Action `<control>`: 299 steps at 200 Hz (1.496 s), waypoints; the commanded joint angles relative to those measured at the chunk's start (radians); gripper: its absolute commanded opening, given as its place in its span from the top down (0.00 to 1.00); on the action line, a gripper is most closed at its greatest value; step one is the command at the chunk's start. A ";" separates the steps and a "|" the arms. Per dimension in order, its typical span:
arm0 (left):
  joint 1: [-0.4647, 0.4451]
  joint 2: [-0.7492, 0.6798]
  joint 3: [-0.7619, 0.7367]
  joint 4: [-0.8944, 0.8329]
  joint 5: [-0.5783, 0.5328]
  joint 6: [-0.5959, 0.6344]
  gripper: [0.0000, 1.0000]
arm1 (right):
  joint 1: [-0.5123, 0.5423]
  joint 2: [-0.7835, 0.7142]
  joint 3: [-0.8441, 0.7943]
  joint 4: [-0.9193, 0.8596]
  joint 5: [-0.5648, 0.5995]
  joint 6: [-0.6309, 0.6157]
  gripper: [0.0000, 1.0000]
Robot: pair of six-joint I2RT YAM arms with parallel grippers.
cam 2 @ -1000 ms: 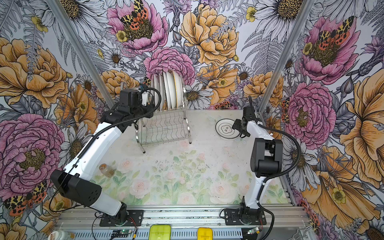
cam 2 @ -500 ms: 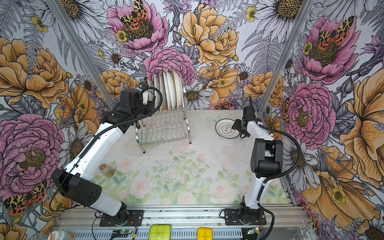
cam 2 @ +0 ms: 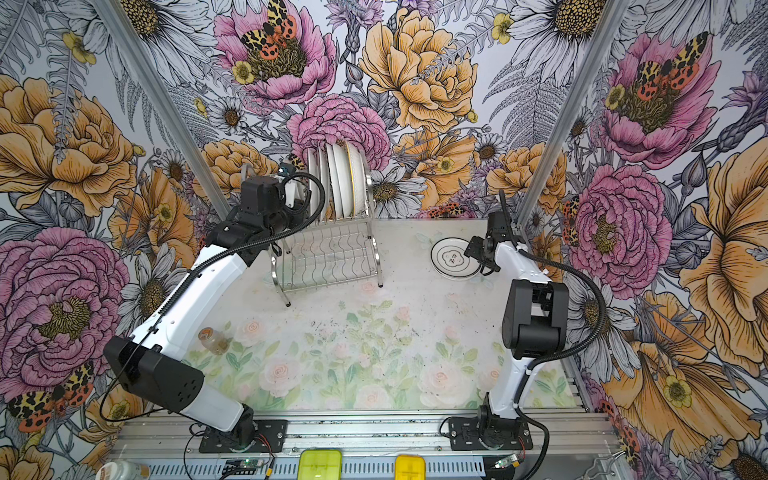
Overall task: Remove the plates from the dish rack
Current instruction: 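Close the left gripper on the front white plate rim in the rack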
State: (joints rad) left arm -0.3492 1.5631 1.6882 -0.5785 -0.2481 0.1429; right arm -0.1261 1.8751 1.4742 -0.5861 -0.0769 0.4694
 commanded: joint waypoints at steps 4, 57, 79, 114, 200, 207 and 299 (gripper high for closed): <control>0.003 0.009 -0.005 0.025 -0.028 0.014 0.70 | -0.007 -0.043 -0.006 0.020 -0.009 -0.005 0.25; 0.003 0.003 -0.002 0.023 -0.042 0.017 0.76 | -0.007 -0.045 -0.003 0.020 -0.014 -0.005 0.26; 0.001 -0.005 -0.001 0.023 -0.043 0.020 0.81 | -0.006 -0.047 -0.003 0.022 -0.017 -0.004 0.26; 0.001 -0.011 0.001 0.023 -0.050 0.022 0.83 | -0.007 -0.047 -0.001 0.022 -0.019 -0.002 0.26; -0.004 -0.024 0.023 0.023 -0.051 0.027 0.87 | -0.006 -0.043 -0.001 0.028 -0.025 -0.001 0.26; -0.004 -0.026 0.024 0.024 -0.050 0.026 0.88 | -0.006 -0.044 0.000 0.028 -0.025 -0.001 0.26; -0.008 -0.071 0.037 0.025 -0.041 0.022 0.89 | -0.007 -0.043 0.001 0.034 -0.031 -0.002 0.26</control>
State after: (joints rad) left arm -0.3710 1.5517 1.6886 -0.5781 -0.2272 0.1406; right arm -0.1261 1.8721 1.4742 -0.5831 -0.1028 0.4694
